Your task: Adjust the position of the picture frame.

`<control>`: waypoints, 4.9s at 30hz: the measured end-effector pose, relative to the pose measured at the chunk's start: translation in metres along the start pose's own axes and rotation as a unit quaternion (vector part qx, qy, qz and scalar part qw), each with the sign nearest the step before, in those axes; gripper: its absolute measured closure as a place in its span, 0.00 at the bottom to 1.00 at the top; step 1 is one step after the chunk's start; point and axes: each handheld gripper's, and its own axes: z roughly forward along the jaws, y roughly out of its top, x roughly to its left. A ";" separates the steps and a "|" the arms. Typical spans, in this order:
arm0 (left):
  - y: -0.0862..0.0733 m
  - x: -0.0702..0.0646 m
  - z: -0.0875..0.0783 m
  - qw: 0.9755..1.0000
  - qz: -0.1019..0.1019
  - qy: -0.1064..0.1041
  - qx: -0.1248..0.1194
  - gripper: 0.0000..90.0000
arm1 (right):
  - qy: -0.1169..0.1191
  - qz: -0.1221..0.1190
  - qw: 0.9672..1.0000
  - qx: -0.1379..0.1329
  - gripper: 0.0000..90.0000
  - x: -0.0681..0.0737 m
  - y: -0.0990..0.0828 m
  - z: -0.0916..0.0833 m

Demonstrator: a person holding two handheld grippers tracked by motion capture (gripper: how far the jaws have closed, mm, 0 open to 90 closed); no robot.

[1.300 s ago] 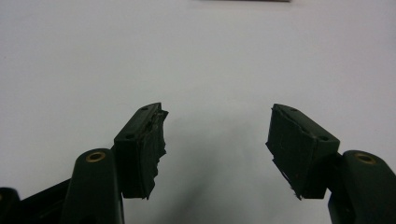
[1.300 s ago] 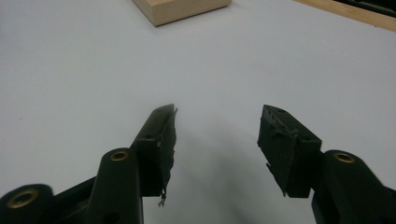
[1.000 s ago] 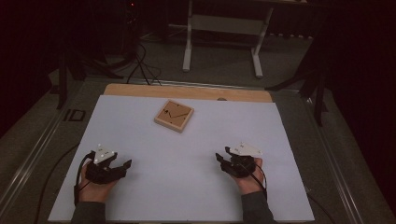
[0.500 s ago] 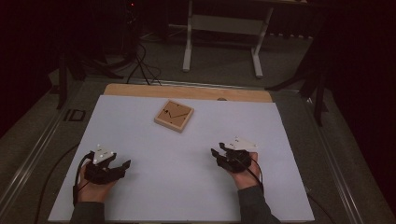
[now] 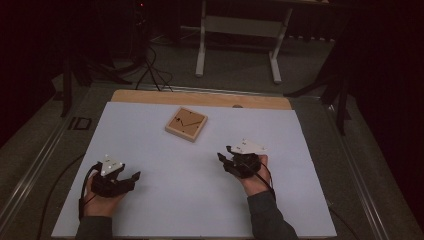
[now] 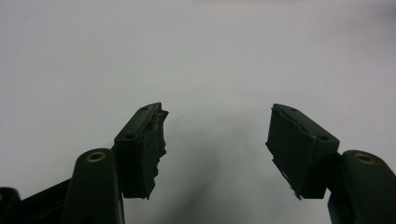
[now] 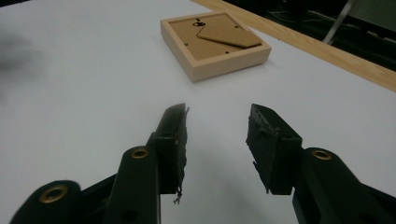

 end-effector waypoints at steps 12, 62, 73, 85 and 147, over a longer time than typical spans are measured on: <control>0.001 -0.001 0.000 1.000 0.005 0.002 -0.002 0.40 | 0.012 -0.007 1.000 -0.009 0.67 0.005 0.020 0.020; 0.002 0.001 0.001 1.000 0.005 0.003 -0.002 0.40 | 0.033 -0.006 0.999 0.001 0.74 0.001 0.045 0.093; 0.002 0.001 0.000 1.000 0.004 0.002 -0.006 0.40 | 0.037 0.004 0.999 0.009 0.78 -0.003 0.046 0.110; 0.003 0.002 -0.001 1.000 0.004 0.002 -0.007 0.39 | 0.039 0.002 0.999 0.026 0.79 -0.004 0.048 0.132; 0.003 -0.001 0.001 1.000 0.013 0.007 -0.004 0.39 | 0.011 0.002 0.998 0.065 0.89 -0.007 0.007 0.104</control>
